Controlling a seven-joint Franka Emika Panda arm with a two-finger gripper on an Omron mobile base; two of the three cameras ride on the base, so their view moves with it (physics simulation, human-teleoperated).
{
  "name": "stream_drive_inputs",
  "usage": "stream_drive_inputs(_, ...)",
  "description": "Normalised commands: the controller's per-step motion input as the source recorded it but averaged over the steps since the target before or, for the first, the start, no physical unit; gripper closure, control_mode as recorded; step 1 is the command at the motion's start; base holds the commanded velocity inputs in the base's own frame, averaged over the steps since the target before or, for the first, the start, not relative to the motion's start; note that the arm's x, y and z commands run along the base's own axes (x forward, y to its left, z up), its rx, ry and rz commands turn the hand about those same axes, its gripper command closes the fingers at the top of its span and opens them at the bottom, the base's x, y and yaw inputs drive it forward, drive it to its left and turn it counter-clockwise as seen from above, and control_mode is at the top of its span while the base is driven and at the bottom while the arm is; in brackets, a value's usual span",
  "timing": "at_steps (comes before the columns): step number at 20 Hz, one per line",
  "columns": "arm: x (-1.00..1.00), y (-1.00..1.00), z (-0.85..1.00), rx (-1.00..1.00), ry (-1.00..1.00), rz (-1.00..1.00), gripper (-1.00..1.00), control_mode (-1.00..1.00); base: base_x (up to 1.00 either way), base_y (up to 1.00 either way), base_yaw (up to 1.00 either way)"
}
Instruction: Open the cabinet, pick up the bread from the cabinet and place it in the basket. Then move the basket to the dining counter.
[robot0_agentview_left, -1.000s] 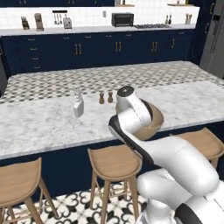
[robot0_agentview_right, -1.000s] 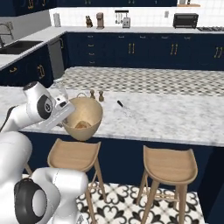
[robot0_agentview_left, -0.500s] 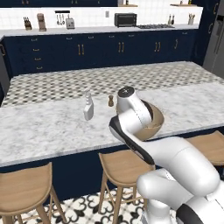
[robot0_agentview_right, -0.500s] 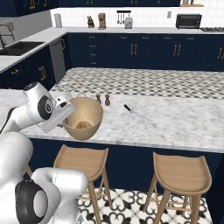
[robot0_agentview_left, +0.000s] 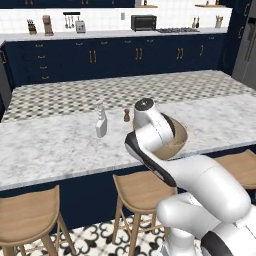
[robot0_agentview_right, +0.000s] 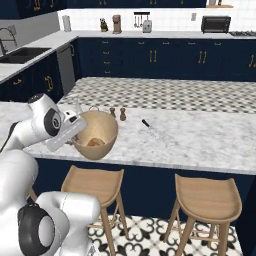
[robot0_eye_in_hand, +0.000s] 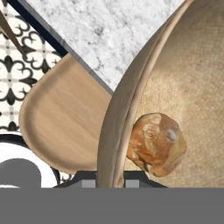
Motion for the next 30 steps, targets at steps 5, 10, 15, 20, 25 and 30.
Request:
stream_drive_inputs(5, 0.94, -0.25, 0.00, 0.00, 0.00, 0.00, 1.00, -1.00, 0.00, 0.00, 0.00)
stream_drive_inputs(10, 1.00, -0.35, 0.00, 0.00, 0.00, 0.00, 1.00, -1.00, 0.00, 0.00, 0.00)
stream_drive_inputs(15, 1.00, -0.20, -0.27, 0.00, 0.01, 0.11, 1.00, -1.00, 0.00, 0.00, 0.00)
stream_drive_inputs(20, 0.89, 0.36, -0.63, 0.00, 0.04, 0.20, 1.00, -1.00, 0.00, 0.00, 0.00)
stream_drive_inputs(25, 0.26, 0.04, -0.51, -0.01, 0.00, 0.15, 1.00, -1.00, 0.00, 0.00, 0.00)
stream_drive_inputs(30, 0.00, 0.03, -0.50, -0.02, -0.03, 0.09, 1.00, -1.00, 0.00, 0.00, 0.00)
